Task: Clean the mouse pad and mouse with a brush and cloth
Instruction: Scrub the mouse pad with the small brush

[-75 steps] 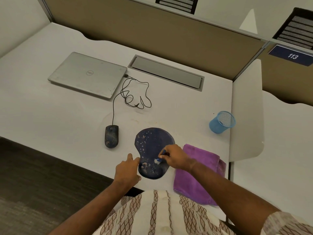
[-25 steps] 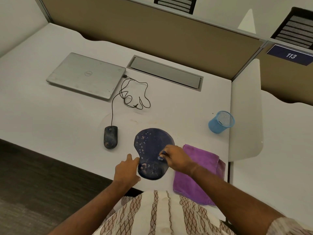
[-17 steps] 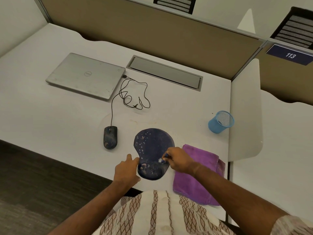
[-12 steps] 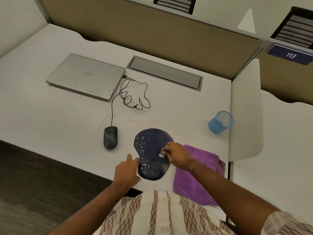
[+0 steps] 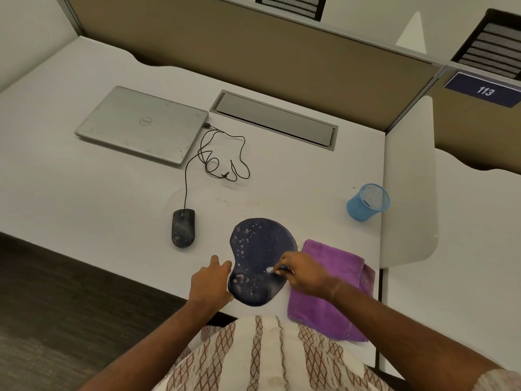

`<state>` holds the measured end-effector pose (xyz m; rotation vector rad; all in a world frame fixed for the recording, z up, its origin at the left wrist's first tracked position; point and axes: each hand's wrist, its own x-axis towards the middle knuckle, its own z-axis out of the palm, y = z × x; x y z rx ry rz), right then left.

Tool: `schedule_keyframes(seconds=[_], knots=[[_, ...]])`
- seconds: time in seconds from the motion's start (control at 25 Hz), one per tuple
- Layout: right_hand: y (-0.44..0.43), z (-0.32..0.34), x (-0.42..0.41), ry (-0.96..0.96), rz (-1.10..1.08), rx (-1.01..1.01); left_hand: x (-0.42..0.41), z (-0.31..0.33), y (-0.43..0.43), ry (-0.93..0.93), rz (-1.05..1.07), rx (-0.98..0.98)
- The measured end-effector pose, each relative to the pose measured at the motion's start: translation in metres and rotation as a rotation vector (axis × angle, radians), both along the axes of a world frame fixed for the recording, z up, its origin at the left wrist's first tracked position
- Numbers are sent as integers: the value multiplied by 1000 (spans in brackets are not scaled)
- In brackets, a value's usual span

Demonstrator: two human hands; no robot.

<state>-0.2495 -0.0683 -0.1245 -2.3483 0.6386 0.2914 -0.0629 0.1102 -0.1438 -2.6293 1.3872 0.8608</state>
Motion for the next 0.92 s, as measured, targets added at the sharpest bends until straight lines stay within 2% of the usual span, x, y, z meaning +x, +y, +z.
schedule_keyframes(seconds=[0.44, 0.6, 0.68, 0.8, 0.92], knots=[[-12, -2, 11, -115, -170, 5, -2, 7, 5, -8, -17, -8], [-13, -1, 20, -126, -243, 67, -1, 6, 10, -23, -44, -8], [-16, 2, 22, -171, -396, 120, 3, 3, 12, -38, -62, -14], [-26, 6, 20, -248, -761, 211, 15, 1, 10, -25, -59, -70], [-30, 10, 17, -300, -1086, 488, 25, -3, 5, 26, -73, -126]])
